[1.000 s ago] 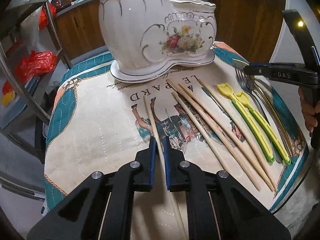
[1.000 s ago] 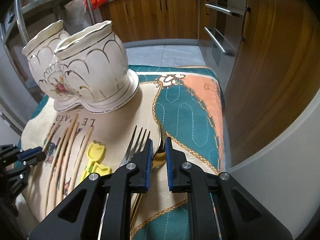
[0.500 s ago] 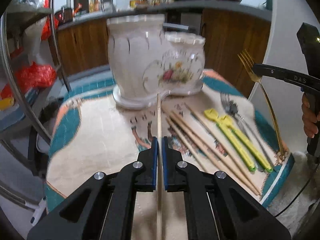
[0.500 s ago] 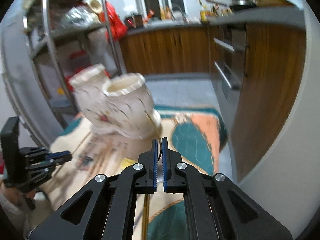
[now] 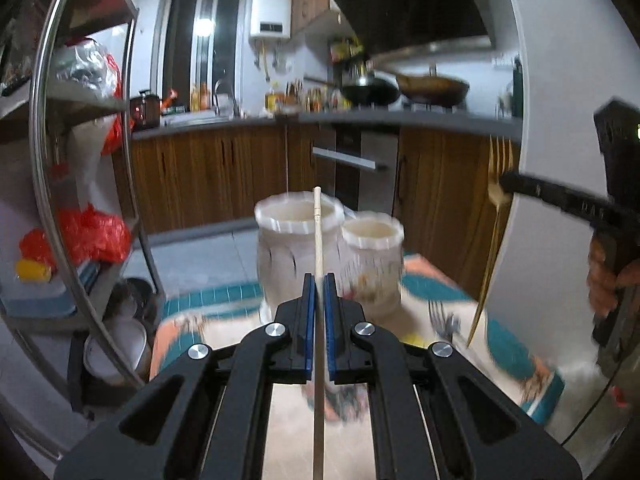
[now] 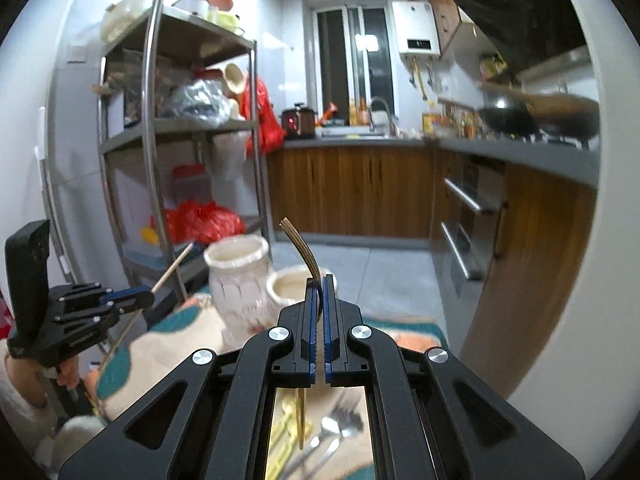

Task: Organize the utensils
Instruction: 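Lift the chopstick over the large white cup while the right tool carries the gold fork over the small cup, then open the left tool dropping the chopstick in while the right tool releases the gold fork, then grasp another chopstick with the left tool while the right tool grasps the flower-headed spoon, then carry the chopstick over the large cup while the right tool carries the spoon over the small cup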

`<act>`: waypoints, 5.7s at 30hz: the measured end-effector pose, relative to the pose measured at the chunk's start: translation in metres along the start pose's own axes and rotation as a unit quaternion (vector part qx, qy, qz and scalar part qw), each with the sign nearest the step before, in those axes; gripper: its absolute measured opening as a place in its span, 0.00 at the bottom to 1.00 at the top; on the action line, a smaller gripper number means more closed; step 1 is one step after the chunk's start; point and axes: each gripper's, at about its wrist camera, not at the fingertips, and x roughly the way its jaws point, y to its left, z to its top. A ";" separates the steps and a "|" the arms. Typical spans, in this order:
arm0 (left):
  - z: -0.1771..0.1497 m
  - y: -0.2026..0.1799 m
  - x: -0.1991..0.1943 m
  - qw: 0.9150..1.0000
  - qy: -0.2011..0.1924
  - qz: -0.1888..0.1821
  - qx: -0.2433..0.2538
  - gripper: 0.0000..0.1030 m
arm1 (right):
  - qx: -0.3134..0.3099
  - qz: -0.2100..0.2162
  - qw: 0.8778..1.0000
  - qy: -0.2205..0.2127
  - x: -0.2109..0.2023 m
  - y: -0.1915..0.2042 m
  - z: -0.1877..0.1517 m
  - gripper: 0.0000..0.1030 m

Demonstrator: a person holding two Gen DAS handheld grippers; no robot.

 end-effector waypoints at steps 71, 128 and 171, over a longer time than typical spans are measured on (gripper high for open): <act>0.009 0.019 0.062 0.991 -0.093 0.079 -0.062 0.80 | 0.113 -0.006 0.993 -0.026 0.084 -0.048 -0.010 0.72; -0.103 -0.050 0.066 0.978 0.209 0.020 -0.012 0.58 | 0.077 -0.048 0.968 0.236 0.050 -0.022 -0.142 0.65; -0.082 -0.028 0.093 0.955 0.292 -0.023 0.044 0.05 | -0.019 -0.020 0.934 0.356 0.070 -0.028 -0.128 0.04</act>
